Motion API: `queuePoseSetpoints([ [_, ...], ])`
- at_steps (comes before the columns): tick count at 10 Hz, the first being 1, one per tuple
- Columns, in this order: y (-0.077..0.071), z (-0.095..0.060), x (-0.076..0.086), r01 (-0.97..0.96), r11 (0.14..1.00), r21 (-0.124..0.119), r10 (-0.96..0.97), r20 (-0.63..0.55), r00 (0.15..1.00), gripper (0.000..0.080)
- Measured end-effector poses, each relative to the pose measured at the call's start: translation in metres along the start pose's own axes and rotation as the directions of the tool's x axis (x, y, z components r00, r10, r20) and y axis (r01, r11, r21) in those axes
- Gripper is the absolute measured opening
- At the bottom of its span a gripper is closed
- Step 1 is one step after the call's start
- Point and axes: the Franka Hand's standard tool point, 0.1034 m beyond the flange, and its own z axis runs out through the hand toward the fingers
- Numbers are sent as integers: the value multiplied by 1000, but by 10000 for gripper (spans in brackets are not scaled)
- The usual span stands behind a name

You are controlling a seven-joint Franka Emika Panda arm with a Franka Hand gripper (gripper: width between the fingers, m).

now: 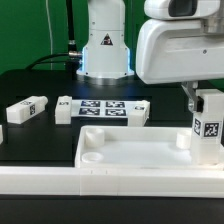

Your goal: Assemble desk

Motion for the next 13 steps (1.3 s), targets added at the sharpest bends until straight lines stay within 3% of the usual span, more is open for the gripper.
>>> queuePoseSetpoints([
  [4,2,0,-1,-346,938,25,346,-22,938,289],
  [9,8,0,-2,-751,656,75,753,10,658,290],
  [10,6,0,-2,-822,564,74,823,20,567,290],
  [13,8,0,-2,-897,436,76,897,41,440,290],
])
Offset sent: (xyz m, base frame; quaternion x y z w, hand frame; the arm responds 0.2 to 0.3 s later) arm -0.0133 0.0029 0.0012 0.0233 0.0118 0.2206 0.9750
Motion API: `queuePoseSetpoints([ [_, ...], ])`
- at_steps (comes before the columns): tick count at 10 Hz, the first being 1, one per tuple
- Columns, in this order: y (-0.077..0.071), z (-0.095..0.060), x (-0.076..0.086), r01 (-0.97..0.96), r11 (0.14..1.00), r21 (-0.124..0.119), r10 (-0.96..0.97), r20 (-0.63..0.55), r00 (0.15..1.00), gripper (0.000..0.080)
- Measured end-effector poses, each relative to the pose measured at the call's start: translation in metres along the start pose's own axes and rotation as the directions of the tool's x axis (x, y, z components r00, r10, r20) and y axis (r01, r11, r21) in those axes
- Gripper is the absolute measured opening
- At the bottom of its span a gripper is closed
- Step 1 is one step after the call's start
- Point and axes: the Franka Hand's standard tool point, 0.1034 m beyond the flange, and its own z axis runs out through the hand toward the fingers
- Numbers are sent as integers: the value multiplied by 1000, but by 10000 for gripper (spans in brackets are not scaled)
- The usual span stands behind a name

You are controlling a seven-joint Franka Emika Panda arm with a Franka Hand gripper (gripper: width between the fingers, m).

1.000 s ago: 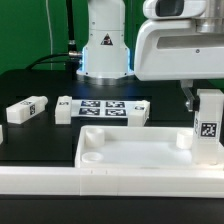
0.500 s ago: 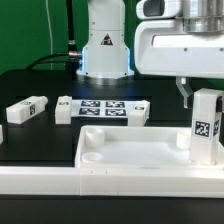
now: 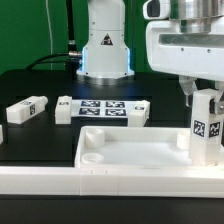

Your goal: Assemble desk

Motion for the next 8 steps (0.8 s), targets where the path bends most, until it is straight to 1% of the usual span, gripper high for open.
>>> queuePoseSetpoints([
  [2,0,0,-1,44,999,-2,-44,0,999,291],
  [3,0,1,-3,97,995,-9,-97,1,995,448],
  [4,-1,1,-4,209,978,-23,-209,-1,978,574],
  [5,-2,1,-5,314,949,-32,-314,-5,949,574],
  [6,-2,1,-4,377,926,-30,-377,-3,926,633],
  [7,-1,1,-4,421,907,-31,-421,-1,907,646],
  [8,-1,1,-4,492,870,-31,-492,1,870,646],
])
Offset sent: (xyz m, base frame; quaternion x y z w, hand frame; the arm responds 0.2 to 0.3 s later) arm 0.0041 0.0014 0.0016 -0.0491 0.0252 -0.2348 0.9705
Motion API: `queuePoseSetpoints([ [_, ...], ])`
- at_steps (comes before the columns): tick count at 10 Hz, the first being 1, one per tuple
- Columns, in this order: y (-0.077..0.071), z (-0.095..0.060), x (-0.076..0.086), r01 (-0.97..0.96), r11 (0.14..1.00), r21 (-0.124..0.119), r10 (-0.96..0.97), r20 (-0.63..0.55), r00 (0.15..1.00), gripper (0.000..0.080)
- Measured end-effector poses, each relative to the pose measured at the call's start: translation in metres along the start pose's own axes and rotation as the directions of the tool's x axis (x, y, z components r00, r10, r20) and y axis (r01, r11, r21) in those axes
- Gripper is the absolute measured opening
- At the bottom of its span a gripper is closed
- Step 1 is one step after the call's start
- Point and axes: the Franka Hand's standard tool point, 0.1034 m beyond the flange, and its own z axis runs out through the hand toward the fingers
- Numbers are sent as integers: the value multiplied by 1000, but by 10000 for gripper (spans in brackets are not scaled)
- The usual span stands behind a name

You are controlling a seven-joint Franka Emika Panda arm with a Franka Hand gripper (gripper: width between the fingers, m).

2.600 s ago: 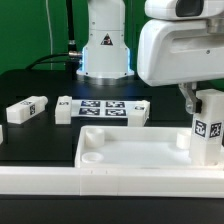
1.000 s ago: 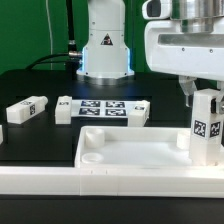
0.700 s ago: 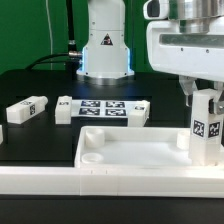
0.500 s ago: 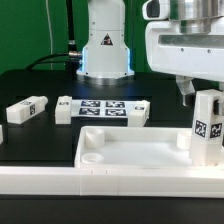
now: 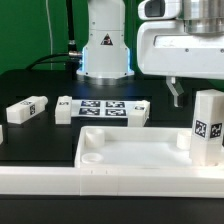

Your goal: Assemble desk

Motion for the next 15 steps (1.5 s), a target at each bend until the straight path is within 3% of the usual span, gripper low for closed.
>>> queuePoseSetpoints([
  [3,-4,2,-5,339,939,-62,-340,-10,940,648],
  [9,-4,2,-4,732,678,-65,-733,16,680,648],
  [10,-3,2,-4,771,634,-62,-771,20,636,556],
  [11,-3,2,-4,760,647,-63,-760,19,649,374],
  [12,-3,2,-4,760,647,-63,-760,20,649,374],
  [13,-3,2,-4,759,647,-63,-760,20,650,288],
  [15,-3,3,-4,742,668,-64,-742,18,670,288],
])
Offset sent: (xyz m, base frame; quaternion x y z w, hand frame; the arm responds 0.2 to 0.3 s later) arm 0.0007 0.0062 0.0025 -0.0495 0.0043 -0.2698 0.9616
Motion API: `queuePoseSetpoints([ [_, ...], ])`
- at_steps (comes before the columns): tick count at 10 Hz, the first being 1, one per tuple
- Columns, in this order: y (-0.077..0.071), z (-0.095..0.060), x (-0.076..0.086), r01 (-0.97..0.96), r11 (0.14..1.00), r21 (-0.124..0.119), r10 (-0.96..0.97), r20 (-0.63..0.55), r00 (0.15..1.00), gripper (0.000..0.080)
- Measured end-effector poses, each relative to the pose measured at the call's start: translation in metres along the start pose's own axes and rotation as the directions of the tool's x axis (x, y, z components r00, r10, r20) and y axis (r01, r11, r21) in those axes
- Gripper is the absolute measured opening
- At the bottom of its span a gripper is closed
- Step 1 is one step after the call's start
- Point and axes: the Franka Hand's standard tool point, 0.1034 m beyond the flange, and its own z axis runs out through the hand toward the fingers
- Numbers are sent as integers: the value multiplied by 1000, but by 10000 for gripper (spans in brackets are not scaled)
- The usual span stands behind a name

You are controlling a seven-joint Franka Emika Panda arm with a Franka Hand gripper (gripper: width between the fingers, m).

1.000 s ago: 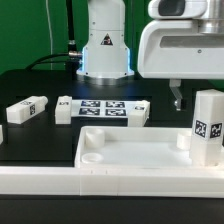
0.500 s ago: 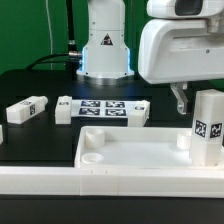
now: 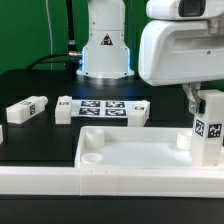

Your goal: Assemble desk

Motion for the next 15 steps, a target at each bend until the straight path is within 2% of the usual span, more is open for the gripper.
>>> queuePoseSetpoints([
  [1,0,0,0,-18,1000,3,18,-2,1000,288],
  [2,3,0,1,-148,989,25,148,-9,989,288],
  [5,2,0,1,-422,906,31,422,-12,906,291],
  [8,12,0,-1,-611,791,9,611,-12,791,294],
  [10,25,-2,-5,-736,677,-15,736,-8,677,298],
  [13,36,-2,-8,-811,585,-23,811,-19,585,301],
  [14,35,-1,-8,-809,588,-23,809,-18,588,469],
  [15,35,-1,-8,-808,589,-22,807,-18,590,469],
])
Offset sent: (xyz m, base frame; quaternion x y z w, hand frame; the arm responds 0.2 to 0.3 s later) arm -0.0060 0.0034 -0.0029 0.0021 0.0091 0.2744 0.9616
